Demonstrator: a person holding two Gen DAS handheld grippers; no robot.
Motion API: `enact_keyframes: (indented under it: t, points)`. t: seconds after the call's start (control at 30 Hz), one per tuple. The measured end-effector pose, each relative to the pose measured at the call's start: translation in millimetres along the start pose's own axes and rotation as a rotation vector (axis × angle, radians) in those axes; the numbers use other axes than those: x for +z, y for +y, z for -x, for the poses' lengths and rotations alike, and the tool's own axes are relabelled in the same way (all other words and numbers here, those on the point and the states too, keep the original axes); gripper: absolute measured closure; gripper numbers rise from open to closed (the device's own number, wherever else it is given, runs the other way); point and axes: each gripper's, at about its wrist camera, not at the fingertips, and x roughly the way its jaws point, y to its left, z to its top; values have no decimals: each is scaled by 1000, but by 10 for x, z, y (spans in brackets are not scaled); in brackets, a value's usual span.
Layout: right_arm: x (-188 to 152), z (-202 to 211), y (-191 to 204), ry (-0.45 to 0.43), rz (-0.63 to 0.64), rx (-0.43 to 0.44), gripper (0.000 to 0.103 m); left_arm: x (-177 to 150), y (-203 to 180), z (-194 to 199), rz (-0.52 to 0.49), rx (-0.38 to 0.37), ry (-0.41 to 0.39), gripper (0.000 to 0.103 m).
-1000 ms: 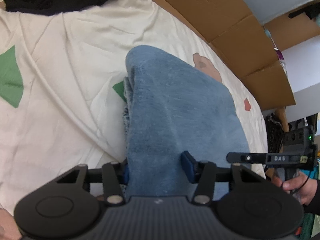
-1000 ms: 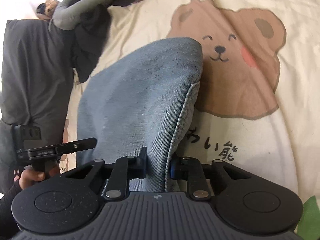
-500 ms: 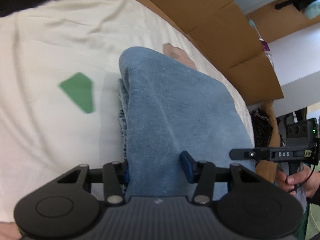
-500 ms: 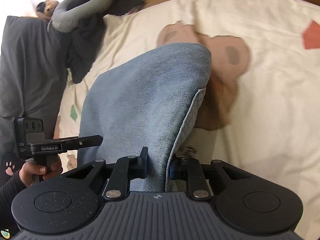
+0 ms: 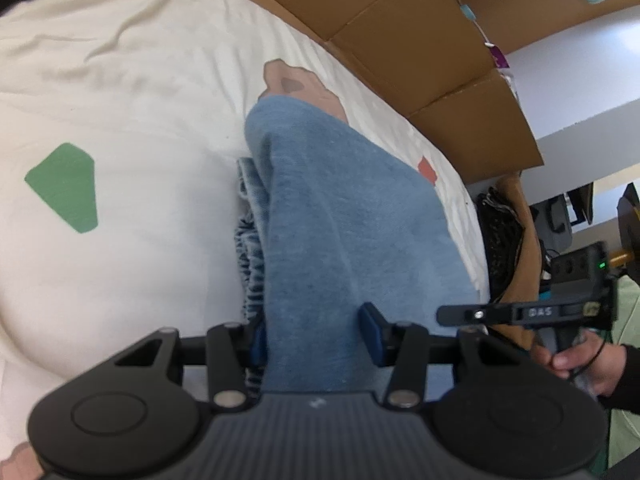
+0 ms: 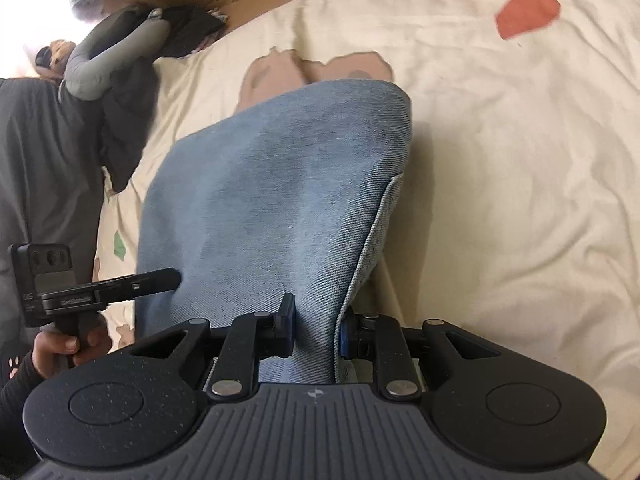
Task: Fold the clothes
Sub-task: 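Lift the folded jeans off the sheet with both tools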
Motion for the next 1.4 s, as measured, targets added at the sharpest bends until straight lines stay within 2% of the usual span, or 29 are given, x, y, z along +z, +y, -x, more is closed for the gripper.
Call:
enact_keyframes:
  t: [0.07, 0.13, 0.17, 0.3, 0.6, 0.67, 0.83, 1.0, 1.1, 1.17, 1.3, 1.4]
  points:
    - [-33, -26, -44, -11, -11, 10, 82, -12, 34, 17, 8, 3, 0, 46]
    - [-58, -35, -89, -24, -16, 24, 81, -29, 82, 25, 9, 37, 1, 27]
    - [-70, -33, -118, -30, -24, 33, 81, -32, 113, 14, 25, 34, 4, 26]
    - [-123, -28, -207, -55, -53, 59, 80, -16, 205, -88, 95, -21, 32, 25]
    - [-110, -99, -305, -73, -98, 104, 79, 90, 240, -288, 119, -92, 62, 23]
    - [-99, -106, -311, -75, -103, 111, 79, 98, 251, -296, 125, -101, 63, 26]
    - [-72, -82, -282, -81, -95, 122, 79, 97, 197, -223, 112, -118, 61, 42]
    - [-5, 31, -242, -95, -91, 144, 79, 83, 138, -152, 98, -152, 61, 50]
    - [64, 90, -253, -109, -82, 143, 79, 41, 117, -194, 104, -165, 63, 50]
    - [108, 79, -296, -100, -88, 132, 79, 17, 135, -259, 114, -151, 72, 47]
    - [137, -21, -356, -54, -96, 120, 73, 28, 218, -368, 167, -178, 100, 35]
    - [156, -82, -383, -36, -98, 137, 71, 32, 258, -404, 172, -199, 114, 34]
